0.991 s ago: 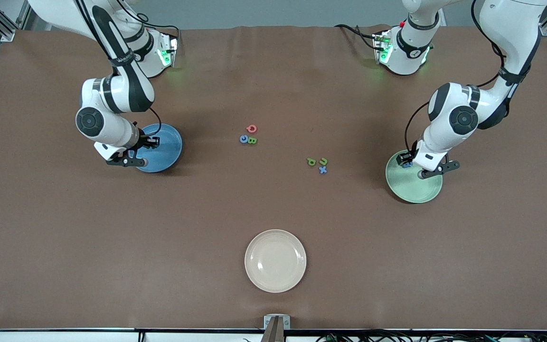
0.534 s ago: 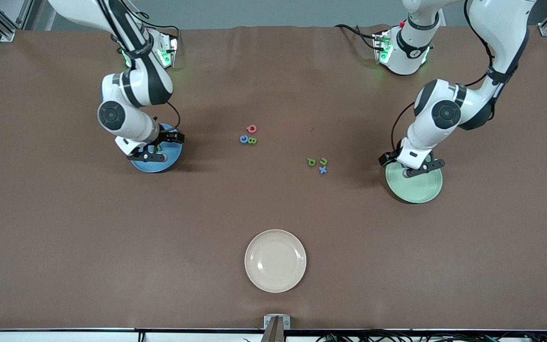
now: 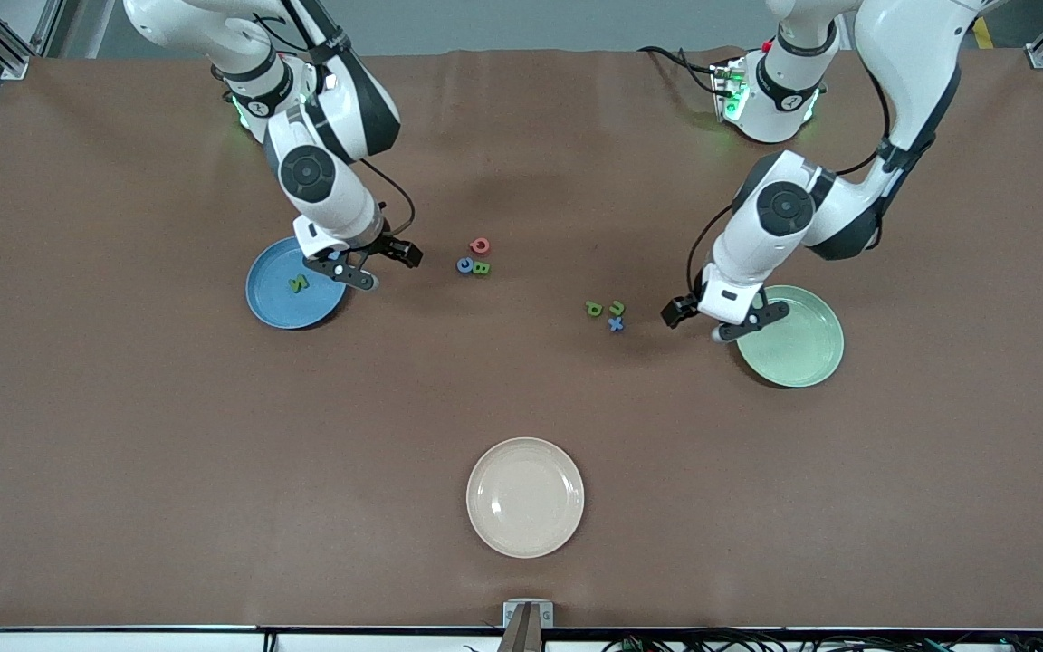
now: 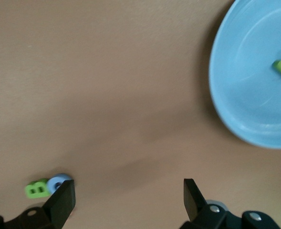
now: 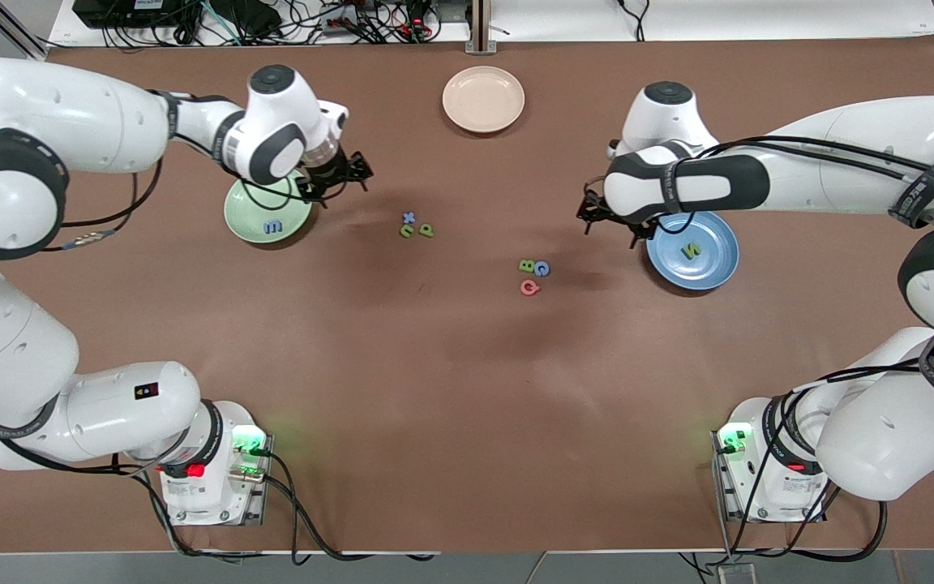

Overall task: Sort uppercase to blue plate, lowercase to green plate
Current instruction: 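Grasp the blue x with the left gripper while the right gripper reaches the c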

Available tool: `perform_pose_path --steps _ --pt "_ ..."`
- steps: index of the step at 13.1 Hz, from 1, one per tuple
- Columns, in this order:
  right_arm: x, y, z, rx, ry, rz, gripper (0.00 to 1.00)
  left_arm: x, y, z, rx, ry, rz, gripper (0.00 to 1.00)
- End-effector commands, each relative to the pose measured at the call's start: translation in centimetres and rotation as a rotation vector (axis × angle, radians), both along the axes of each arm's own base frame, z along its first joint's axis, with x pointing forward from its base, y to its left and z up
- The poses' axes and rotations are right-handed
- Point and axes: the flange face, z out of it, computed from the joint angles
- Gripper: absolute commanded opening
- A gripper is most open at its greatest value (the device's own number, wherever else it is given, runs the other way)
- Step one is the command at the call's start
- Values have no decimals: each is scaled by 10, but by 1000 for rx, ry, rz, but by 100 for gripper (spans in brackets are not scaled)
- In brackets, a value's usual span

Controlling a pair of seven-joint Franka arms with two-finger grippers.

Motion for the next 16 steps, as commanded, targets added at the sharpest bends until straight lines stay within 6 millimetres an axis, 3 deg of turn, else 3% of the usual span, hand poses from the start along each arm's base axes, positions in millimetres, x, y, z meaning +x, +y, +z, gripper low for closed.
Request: perform_pose_path --steps 1,5,6,8,12,16 --pt "-6 18 -7 4 -18 -112 100 12 -31 -5 -28 19 11 99" --pt "-31 55 -41 -46 -36 -385 100 16 -65 3 -20 -2 -9 99" --pt "-38 66 -49 -44 -57 -408 100 22 -68 -3 -8 -10 10 99" --pt "-43 76 -60 -33 -96 -476 100 16 -80 -14 32 -8 -2 99" --pt "-39 80 -68 -41 -102 -476 100 0 -101 -36 35 27 -36 99" --pt "-32 95 -75 -48 -110 -514 95 -9 -101 -64 49 65 -67 99"
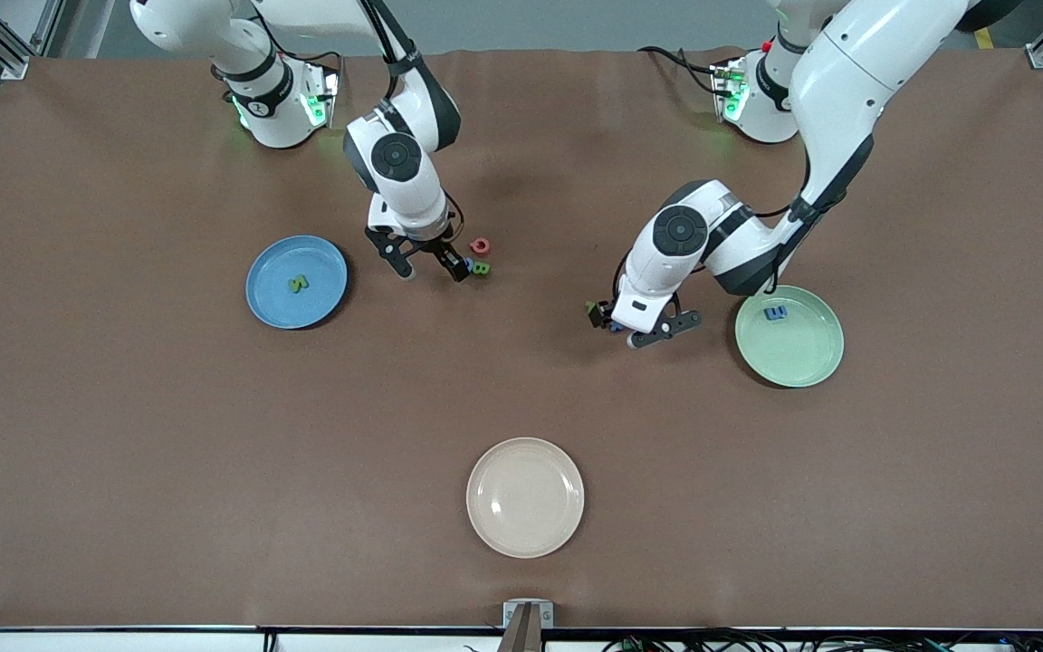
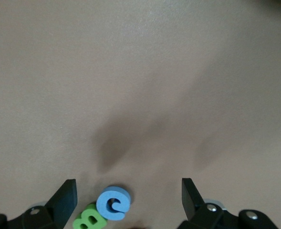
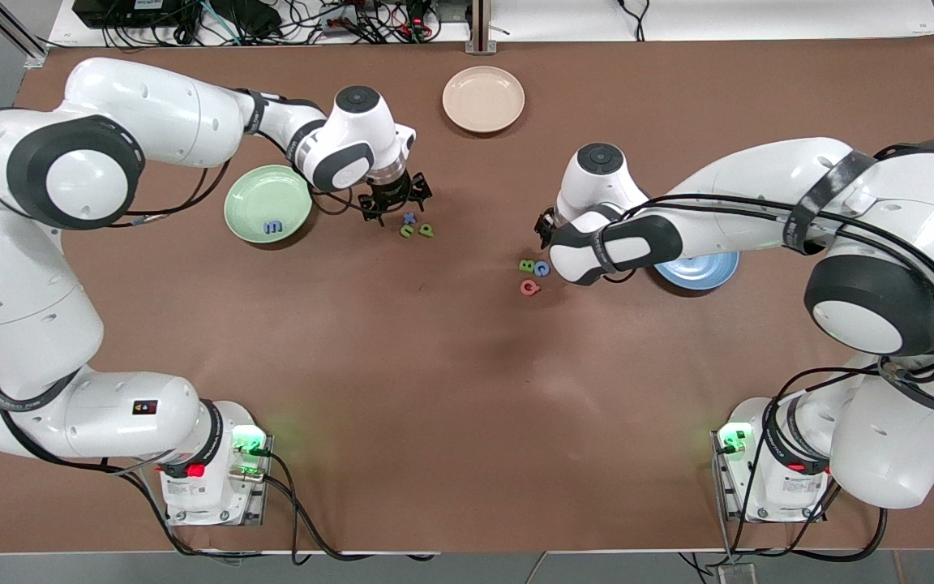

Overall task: Sort uppercase to blue plate, lowercase to green plate
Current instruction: 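Grasp the blue x with the left gripper while the right gripper reaches the c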

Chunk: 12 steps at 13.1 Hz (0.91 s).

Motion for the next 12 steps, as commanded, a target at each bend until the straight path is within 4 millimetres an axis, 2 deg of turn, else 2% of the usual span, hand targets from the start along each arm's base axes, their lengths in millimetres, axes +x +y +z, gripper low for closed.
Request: perform_pose_path --steps 1,3,5,6,9,10,12 --pt "3 14 -9 -2 -2 -35 95 5 -2 -17 25 -5 -32 99" --pt "2 20 -12 -4 -3 -44 95 15 -5 -15 14 -17 -26 99" --pt "-6 37 -26 -24 0 -51 94 19 -15 -15 2 -21 -28 94" --pt "-5 40 -32 -32 0 -56 93 20 -16 -17 7 -23 -30 86" --pt "-5 39 -34 -39 8 -55 90 19 -24 -26 35 -33 -46 59" --pt "-5 39 -34 -39 8 -53 86 19 -26 -26 35 -35 -48 54" --pt "-5 38 -34 -41 8 -47 70 16 -29 -28 35 -33 -54 46"
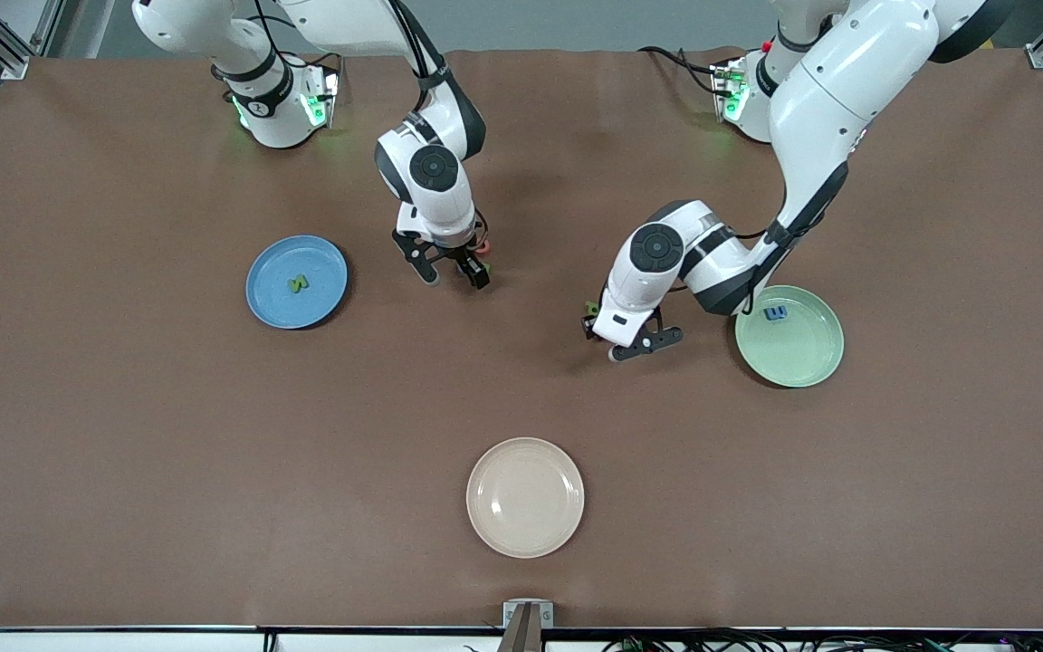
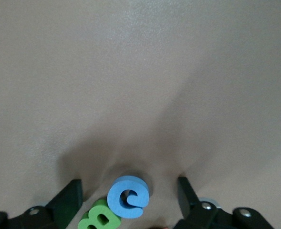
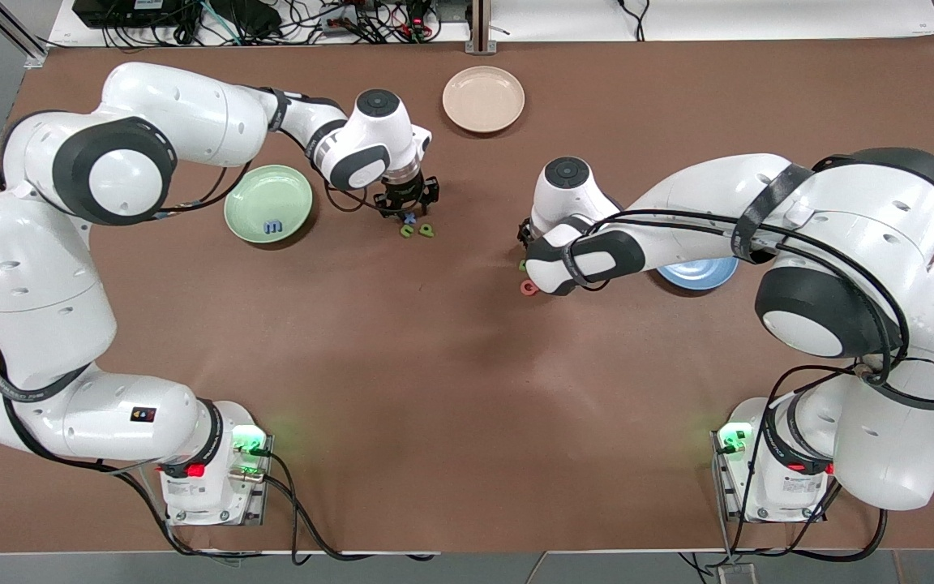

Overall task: Sort uppercase to blue plate, lowercase to green plate
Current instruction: 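Grasp the blue c with the right gripper while the left gripper lifts the x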

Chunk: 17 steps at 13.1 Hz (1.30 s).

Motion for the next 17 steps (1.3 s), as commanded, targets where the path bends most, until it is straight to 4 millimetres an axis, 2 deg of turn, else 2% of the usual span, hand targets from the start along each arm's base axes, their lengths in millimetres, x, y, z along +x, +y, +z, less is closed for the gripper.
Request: perform_pose_path --steps 1,4,5,6,9,12,13,15,17 --pt "0 -1 -6 -7 7 -9 59 -4 -6 -13 21 6 -9 41" --pt "3 -3 -6 -7 7 -9 16 -4 -6 -13 21 6 -9 25" --pt "4 -3 -5 -7 8 -10 5 -4 -5 -11 23 3 -10 21" --pt "5 -5 -5 -13 17 -14 1 -3 -2 -11 24 4 -5 18" --pt "15 -3 11 -41 85 14 0 8 10 4 55 0 20 13" --pt "47 -38 53 -97 228 94 0 23 22 30 55 -35 50 10" --pt "54 -52 61 -128 251 130 0 26 27 40 67 -41 51 10" --pt "64 -85 64 -216 291 202 0 32 44 53 90 -36 71 10" --pt "68 -107 63 -264 337 257 0 35 56 56 79 -24 74 10"
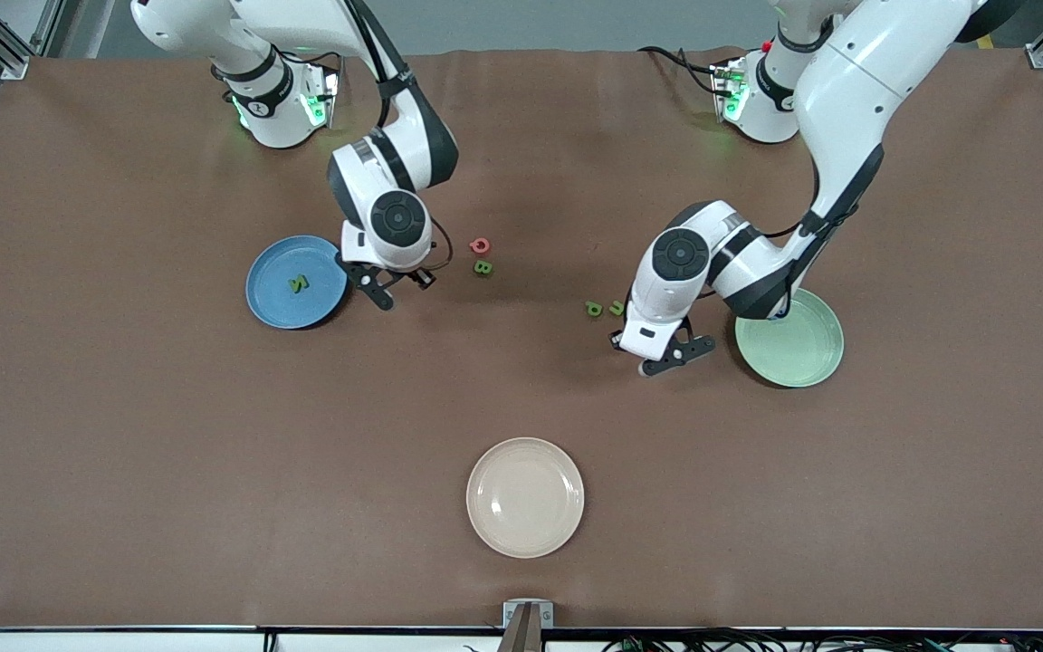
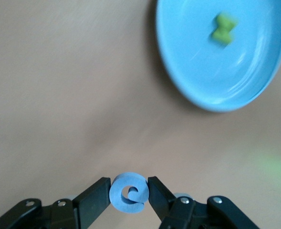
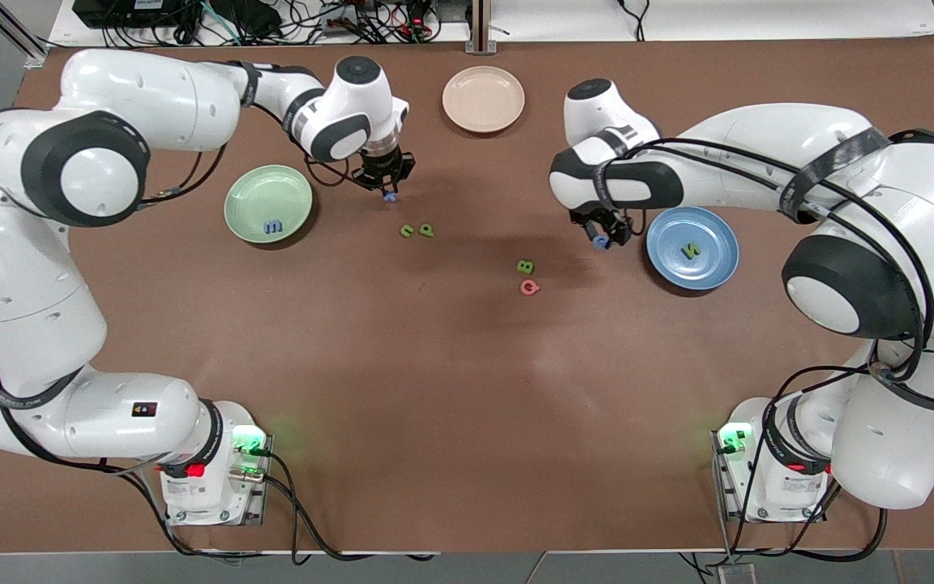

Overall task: Sort uppercase to blue plate, lowercase to green plate
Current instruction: 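Release the c on the blue plate while the left gripper releases the x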

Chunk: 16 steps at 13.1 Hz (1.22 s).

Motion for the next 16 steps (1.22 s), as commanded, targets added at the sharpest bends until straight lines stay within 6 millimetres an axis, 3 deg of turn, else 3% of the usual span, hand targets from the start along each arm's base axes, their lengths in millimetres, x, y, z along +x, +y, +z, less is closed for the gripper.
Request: perform_pose_path --steps 1,5,8,9,10,11,14,16 --pt "1 -33 1 -59 66 89 1 -2 14 10 10 4 -2 10" --pt "20 -99 2 -93 153 160 2 -5 53 9 40 43 -51 9" --pt "25 -126 1 -76 178 179 4 -16 90 7 29 84 -81 9" --pt "28 -134 2 -70 182 184 28 -16 106 10 30 86 -92 9" --pt "30 -140 3 -62 187 192 70 -17 121 11 34 90 -107 9" --pt "29 -139 7 -51 185 201 100 -15 135 15 36 88 -123 9" --pt "30 -130 13 -25 169 183 100 -5 175 19 30 88 -155 9" --pt "29 -112 20 90 153 107 100 -4 194 15 33 98 -194 9"
